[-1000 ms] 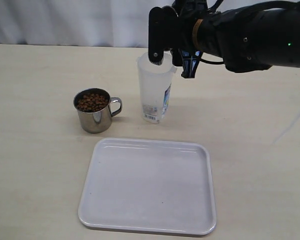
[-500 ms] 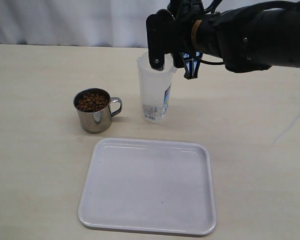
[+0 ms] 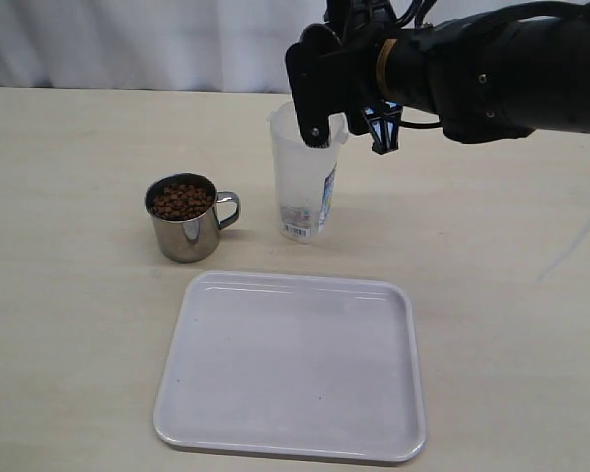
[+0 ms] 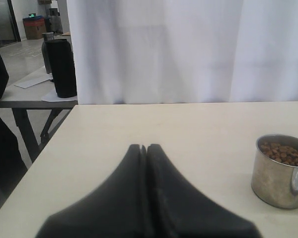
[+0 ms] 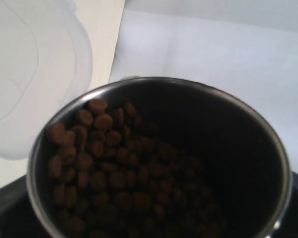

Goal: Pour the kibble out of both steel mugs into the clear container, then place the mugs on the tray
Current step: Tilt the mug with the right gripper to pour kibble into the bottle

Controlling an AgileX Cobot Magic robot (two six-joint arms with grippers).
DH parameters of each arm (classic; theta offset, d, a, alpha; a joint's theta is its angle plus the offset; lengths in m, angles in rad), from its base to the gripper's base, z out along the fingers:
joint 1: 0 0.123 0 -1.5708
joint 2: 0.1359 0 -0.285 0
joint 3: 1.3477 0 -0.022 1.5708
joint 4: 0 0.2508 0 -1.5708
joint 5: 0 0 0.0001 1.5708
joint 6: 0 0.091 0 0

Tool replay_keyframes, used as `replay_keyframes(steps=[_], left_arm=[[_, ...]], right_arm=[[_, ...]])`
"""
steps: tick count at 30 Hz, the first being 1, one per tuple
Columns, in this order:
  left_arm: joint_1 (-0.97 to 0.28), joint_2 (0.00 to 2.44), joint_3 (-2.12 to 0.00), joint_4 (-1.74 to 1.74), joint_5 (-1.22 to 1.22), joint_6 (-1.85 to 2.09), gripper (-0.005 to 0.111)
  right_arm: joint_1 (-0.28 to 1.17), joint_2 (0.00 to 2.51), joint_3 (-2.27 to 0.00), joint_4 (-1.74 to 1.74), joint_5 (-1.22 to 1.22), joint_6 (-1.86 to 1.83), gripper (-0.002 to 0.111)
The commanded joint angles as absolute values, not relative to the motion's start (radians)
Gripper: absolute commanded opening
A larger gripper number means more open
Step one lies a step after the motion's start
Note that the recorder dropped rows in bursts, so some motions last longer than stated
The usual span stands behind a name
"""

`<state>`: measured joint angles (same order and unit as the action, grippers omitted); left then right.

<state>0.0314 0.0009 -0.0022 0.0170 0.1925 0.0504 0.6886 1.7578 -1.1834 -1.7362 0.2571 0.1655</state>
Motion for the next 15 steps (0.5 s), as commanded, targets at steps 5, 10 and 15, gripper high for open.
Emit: replay_keyframes(steps=[5,10,15], left_arm=[[0.022,0.000,0.000,0.014,0.190,0.048,0.000],[0.022,0.000,0.000,0.014,0.190,0.048,0.000],[0.022,0.000,0.000,0.014,0.187,0.048,0.000]], right_arm=[[0.689,1.750,-1.193,-1.744,0.264,0.116,0.005],[0.689,1.750,-1.199,-1.744,0.264,0.108,0.005],[0.689,1.750,-1.199,-1.744,0.264,0.083,0.005]])
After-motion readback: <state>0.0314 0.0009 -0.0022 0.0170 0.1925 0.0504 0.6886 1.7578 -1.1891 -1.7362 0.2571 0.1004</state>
